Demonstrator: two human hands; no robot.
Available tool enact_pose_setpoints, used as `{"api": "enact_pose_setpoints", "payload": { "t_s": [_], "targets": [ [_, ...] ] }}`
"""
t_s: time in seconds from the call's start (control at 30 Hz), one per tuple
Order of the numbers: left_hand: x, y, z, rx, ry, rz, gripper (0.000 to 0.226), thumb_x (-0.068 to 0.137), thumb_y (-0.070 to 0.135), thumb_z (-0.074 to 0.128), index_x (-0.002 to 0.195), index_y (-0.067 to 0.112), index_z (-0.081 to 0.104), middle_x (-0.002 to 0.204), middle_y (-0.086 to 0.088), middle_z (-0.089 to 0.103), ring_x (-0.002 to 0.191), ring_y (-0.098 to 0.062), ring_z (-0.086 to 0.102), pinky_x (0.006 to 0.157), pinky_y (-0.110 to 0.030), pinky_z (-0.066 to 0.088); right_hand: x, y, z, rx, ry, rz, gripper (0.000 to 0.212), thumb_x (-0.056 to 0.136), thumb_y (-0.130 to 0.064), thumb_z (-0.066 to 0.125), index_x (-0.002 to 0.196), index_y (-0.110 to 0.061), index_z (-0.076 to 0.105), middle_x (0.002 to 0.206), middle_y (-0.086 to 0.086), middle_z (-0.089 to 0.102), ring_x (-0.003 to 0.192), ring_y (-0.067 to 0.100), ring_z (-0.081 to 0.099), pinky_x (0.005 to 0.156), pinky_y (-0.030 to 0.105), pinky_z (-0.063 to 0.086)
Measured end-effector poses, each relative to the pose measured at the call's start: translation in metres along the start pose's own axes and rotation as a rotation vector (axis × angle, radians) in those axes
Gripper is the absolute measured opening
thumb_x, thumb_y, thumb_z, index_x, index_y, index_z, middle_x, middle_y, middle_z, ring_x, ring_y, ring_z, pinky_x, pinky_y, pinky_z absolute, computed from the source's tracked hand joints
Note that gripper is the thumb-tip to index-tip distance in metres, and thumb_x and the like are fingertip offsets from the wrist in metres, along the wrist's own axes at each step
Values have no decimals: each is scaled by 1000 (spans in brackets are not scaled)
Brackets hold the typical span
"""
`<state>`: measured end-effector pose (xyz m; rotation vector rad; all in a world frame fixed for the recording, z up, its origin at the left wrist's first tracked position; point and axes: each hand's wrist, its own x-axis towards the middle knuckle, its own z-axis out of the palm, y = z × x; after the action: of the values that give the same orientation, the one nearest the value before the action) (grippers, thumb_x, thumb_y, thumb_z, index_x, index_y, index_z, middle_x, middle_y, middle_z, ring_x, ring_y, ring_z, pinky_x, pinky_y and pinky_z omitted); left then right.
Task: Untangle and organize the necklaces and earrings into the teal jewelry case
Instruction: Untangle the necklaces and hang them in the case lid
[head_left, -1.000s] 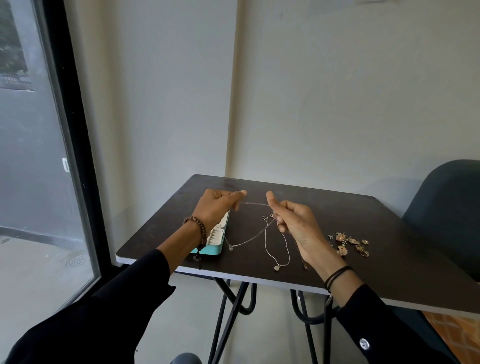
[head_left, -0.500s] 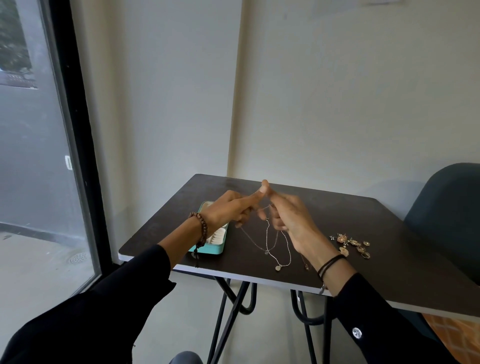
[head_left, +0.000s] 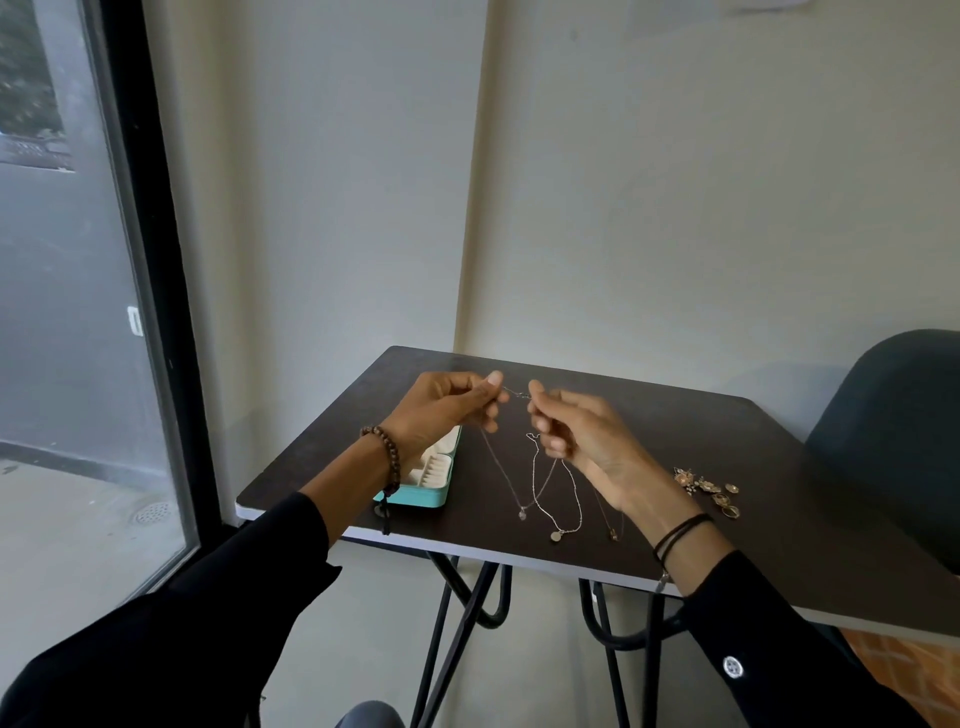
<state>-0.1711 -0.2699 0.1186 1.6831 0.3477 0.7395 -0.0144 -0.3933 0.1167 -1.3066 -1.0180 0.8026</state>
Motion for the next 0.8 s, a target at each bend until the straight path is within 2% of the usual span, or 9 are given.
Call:
{"api": "enact_pose_setpoints", "payload": {
  "t_s": [0.1,0.23,0.4,0.47,0.7,0.8],
  "targets": [
    [1,-2,-2,-9,1,-7,29,95,28,63,99,1,71,77,-2,69,71,-13,67,75,-17,54,1,2,1,-45,3,-26,22,97,-33,67,91,-12,72,76,0,64,63,12,55,66,24,47],
    [3,-4,-3,19,-3,-8,32,92,23,67,106,-5,68,85,-5,72,79,-16,69,76,-19,54,4,2,2,-58,18,-56,23,97,-28,67,99,-6,73,82,5,70,72,17,65,78,34,51],
    [7,-8,-4,36,20,2,25,92,14,65,111,-1,69,105,-18,73,89,-22,71,78,-19,56,7,2,4,-79,9,-78,24,97,-28,67,105,-6,72,89,6,74,81,22,72,80,32,55],
    [7,-8,-3,23,27,-7,26,92,14,65,112,-3,68,107,-20,72,87,-19,71,74,-17,55,9,3,5,-85,9,-79,27,98,-28,66,108,-3,71,90,6,75,83,24,73,80,31,56],
    [16,-19,-4,59,42,-32,23,93,11,65,110,-4,69,102,-16,72,77,-8,70,67,-12,52,23,15,1,-98,45,-59,26,99,-27,66,107,-3,71,90,8,75,84,29,75,80,33,56],
    [26,-26,-5,106,58,-49,20,93,13,66,107,-2,71,95,-12,73,81,-12,72,68,-14,54,33,23,-1,-120,63,-38,25,99,-28,67,105,-5,72,92,8,77,86,29,77,82,35,56]
  ]
}}
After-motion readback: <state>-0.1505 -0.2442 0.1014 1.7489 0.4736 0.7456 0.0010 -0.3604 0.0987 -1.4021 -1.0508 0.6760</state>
